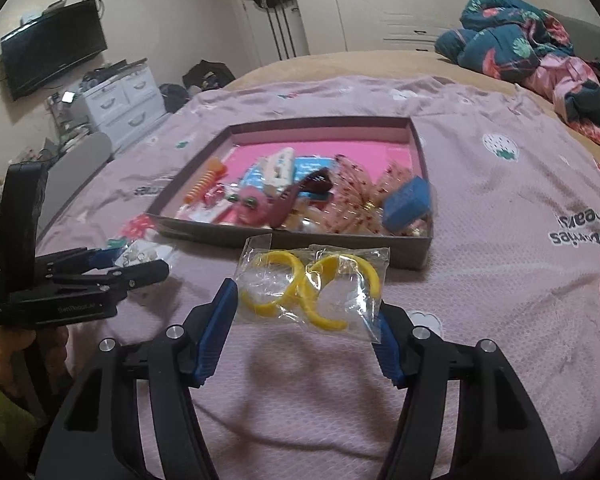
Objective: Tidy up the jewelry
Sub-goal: 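Grasp the flower earring card with left tool while right tool grasps bagged yellow bangles, then carry the earring card and bagged bangles over the tray with both tools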
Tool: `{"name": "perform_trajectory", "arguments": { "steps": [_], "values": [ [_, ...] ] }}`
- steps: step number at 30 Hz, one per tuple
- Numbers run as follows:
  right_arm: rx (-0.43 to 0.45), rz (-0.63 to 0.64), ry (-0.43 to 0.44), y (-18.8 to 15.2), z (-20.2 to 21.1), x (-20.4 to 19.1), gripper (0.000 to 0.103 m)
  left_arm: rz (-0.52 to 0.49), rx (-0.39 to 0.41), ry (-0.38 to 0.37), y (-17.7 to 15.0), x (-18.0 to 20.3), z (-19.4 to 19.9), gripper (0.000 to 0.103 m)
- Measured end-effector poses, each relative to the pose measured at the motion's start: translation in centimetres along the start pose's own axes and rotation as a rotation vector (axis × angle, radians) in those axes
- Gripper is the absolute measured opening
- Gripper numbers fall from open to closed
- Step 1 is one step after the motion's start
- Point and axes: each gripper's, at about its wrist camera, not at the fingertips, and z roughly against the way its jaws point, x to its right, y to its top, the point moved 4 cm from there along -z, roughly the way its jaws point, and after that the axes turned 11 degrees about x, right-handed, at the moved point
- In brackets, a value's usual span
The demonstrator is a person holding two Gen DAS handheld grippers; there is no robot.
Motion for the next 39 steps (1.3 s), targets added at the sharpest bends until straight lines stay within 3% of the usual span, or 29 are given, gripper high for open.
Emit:
{"name": "perform_trajectory", "arguments": {
  "steps": [7, 9, 13, 22, 23, 24, 26, 29, 37, 38, 39],
  "values": [
    [0.022, 0.045, 0.054, 1.1, 0.8, -2.2, 0.06, 0.027, 0.073, 0.037, 1.4, -1.9, 2.9, 0.06],
    [0.018, 0.055, 0.075, 1.6, 0.8, -2.8, 0.037, 0.035, 0.087, 0.043, 1.8, -2.2, 3.3, 0.06],
    [0.025, 0.074, 0.077, 2.2, 0.4, -3.2, 0.035, 0.043, 0.106, 0.051, 2.5, -2.6, 3.7, 0.06],
    [-0.096, 0.057, 0.113, -0.6, -1.8, -3.2, 0.029, 0.054, 0.089, 0.049, 2.0, -3.1, 3.1, 0.06],
    [-0.096, 0.071, 0.07, -0.9, -1.8, -3.0, 0.042, 0.054, 0.089, 0.047, 2.0, -3.0, 3.1, 0.06],
    [-0.083, 0.062, 0.036, -1.1, -1.7, -2.7, 0.07, 0.056, 0.088, 0.045, 2.0, -3.0, 3.0, 0.06],
    [-0.057, 0.033, -0.016, -1.4, -1.5, -2.0, 0.092, 0.055, 0.087, 0.041, 2.0, -2.9, 3.0, 0.06],
    [-0.087, 0.022, -0.066, -2.3, -2.4, -1.5, 0.095, 0.053, 0.082, 0.032, 1.9, -2.7, 2.8, 0.06],
    [-0.15, -0.013, -0.071, -4.3, -5.4, -2.5, 0.096, 0.046, 0.085, 0.019, 2.4, -2.2, 2.4, 0.06],
    [-0.145, 0.006, -0.078, -4.3, -5.7, -2.7, 0.095, 0.042, 0.087, 0.018, 2.6, -2.0, 2.4, 0.06],
    [-0.139, 0.035, -0.095, -4.2, -5.9, -2.9, 0.085, 0.04, 0.088, 0.017, 2.7, -2.0, 2.3, 0.06]
  ]
}}
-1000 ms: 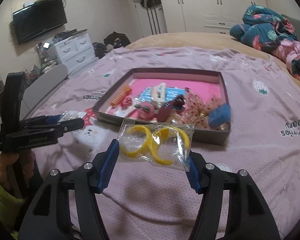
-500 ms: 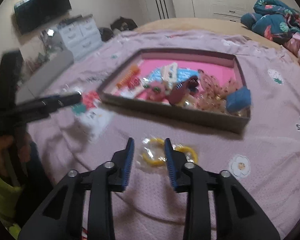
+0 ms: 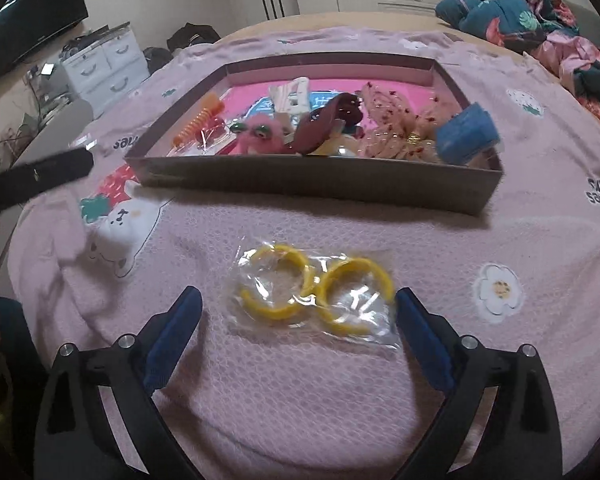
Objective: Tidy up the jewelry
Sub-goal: 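Carry the earring card and bagged bangles over the tray with both tools, then drop the earring card in the tray with left tool while right tool releases bangles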
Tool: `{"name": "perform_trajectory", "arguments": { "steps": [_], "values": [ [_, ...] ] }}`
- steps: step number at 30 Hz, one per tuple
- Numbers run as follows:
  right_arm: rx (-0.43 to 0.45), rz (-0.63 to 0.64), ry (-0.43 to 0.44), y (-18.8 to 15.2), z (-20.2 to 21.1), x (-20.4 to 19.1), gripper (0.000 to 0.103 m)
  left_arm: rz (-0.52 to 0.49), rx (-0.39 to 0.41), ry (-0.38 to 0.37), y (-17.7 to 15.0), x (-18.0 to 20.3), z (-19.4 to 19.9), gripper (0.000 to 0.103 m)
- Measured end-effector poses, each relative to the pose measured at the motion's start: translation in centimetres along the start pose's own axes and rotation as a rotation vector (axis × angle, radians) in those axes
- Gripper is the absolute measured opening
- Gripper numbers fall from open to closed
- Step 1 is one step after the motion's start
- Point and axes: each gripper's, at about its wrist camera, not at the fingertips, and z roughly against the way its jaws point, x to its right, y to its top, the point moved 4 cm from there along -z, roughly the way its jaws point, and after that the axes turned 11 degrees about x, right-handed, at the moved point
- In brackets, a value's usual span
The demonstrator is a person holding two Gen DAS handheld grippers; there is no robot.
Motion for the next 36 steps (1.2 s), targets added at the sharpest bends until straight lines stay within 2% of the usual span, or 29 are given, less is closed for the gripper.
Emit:
{"name": "perform_trajectory", "arguments": {
  "steps": [7, 13, 18, 23, 28, 36],
  "values": [
    [0.042, -0.006, 0.061, 1.3, 1.3, 0.1, 0.08, -0.017, 0.013, -0.011, 1.4, 0.7, -0.6, 0.06],
    [0.189, 0.012, 0.056, 6.4, 4.9, 1.4, 0.08, -0.043, 0.034, -0.013, 3.3, 1.3, -1.3, 0.06],
    [0.248, 0.017, 0.034, 9.7, 5.7, 3.1, 0.08, -0.047, 0.048, -0.012, 4.8, 1.6, -2.3, 0.06],
    [0.26, 0.042, 0.009, 11.9, 4.7, 4.6, 0.08, -0.048, 0.043, -0.007, 5.8, 1.8, -3.8, 0.06],
    [0.248, 0.039, 0.0, 12.7, 3.0, 5.7, 0.08, -0.047, 0.02, -0.003, 6.0, 1.8, -6.0, 0.06],
    [0.158, 0.036, -0.004, 11.9, -1.9, 6.4, 0.08, -0.028, -0.028, -0.003, 5.2, 1.3, -8.9, 0.06]
  ]
}}
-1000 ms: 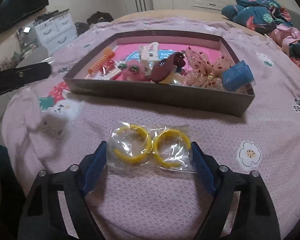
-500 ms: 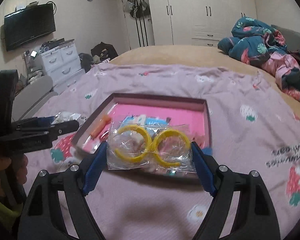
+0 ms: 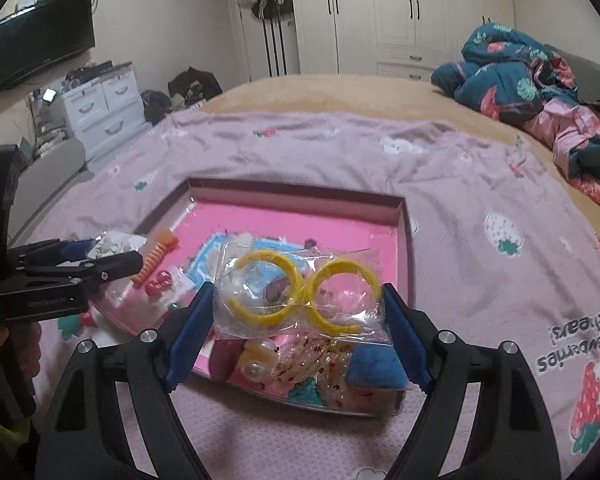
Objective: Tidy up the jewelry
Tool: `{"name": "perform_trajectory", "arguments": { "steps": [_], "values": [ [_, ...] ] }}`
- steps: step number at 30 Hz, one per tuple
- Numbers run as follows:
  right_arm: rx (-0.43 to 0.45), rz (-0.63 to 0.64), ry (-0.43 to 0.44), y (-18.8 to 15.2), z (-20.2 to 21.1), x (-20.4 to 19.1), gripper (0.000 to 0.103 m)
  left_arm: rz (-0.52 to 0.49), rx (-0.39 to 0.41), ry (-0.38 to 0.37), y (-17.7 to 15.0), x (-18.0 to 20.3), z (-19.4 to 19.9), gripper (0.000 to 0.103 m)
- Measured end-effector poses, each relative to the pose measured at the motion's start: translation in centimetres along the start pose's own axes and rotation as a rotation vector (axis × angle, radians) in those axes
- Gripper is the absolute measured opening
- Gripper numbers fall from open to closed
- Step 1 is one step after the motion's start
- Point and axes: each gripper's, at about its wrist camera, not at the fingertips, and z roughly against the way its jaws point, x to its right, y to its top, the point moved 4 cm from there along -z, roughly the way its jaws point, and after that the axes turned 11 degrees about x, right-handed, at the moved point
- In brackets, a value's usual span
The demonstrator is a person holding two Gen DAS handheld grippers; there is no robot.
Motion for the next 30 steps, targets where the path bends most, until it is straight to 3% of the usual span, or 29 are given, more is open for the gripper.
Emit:
{"name": "perform_trajectory", "arguments": {
  "steps": [13, 16, 22, 28, 30],
  "values": [
    [-0.066, -0.012, 0.031, -2.3, -2.3, -1.3, 0.084, 0.006, -0.051, 0.011, -1.1, -0.7, -2.7, 0.061],
    [-0.062, -0.017, 0.039, -2.4, -2.0, -1.6, 0.089, 0.007, -0.053, 0.012, -1.2, -0.8, -2.8, 0.062],
    [-0.03, -0.024, 0.057, -2.2, 0.0, -2.0, 0.094, 0.009, -0.038, 0.013, -0.8, -0.7, -1.8, 0.074],
    [0.011, -0.03, 0.063, -1.9, 3.3, -2.3, 0.098, 0.006, 0.021, 0.008, 0.1, 0.0, 1.2, 0.083],
    [0.032, -0.026, 0.057, -1.7, 4.7, -2.4, 0.099, 0.003, 0.044, 0.007, 0.5, 0.3, 2.3, 0.09]
  ]
}}
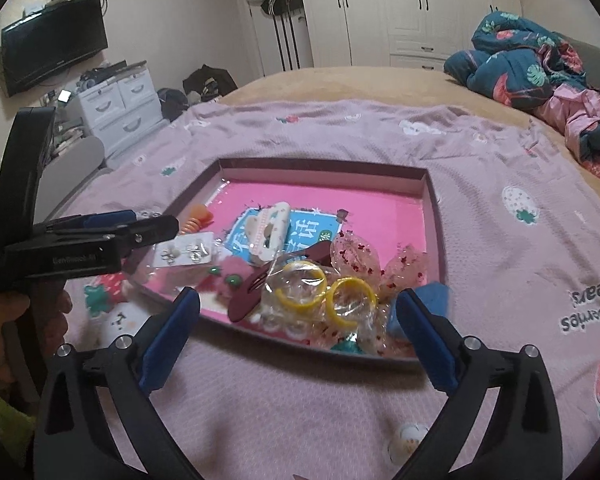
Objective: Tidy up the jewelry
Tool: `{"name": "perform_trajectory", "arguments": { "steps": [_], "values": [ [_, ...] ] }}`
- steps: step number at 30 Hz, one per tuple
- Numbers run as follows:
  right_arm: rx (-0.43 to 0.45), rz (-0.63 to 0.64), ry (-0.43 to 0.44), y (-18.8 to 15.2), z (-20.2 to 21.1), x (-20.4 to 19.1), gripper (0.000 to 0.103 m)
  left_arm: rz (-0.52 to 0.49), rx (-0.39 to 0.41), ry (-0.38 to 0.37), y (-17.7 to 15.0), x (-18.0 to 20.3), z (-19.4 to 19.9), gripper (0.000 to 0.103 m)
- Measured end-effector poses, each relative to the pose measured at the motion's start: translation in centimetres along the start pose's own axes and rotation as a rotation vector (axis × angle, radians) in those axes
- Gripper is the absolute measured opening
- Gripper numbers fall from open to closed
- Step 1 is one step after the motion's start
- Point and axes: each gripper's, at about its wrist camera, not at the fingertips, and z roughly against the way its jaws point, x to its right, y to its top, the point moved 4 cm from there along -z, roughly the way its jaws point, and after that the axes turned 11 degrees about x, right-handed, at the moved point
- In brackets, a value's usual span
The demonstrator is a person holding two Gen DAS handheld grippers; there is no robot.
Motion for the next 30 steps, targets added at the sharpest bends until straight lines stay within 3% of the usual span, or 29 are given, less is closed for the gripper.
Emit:
{"name": "perform_trajectory", "arguments": {
  "steps": [15, 30],
  "values": [
    [0.144, 0.005, -0.019, 1.8, 8.2, -0.4, 0.099, -0.033, 0.14, 0.018, 0.6, 1.6, 8.9, 0.094],
    [0.173, -0.022, -0.056, 0.3, 12.4, -0.7, 0.099, -0.013, 0.154, 0.024, -3.4, 1.9, 13.0, 0.094]
  ]
}}
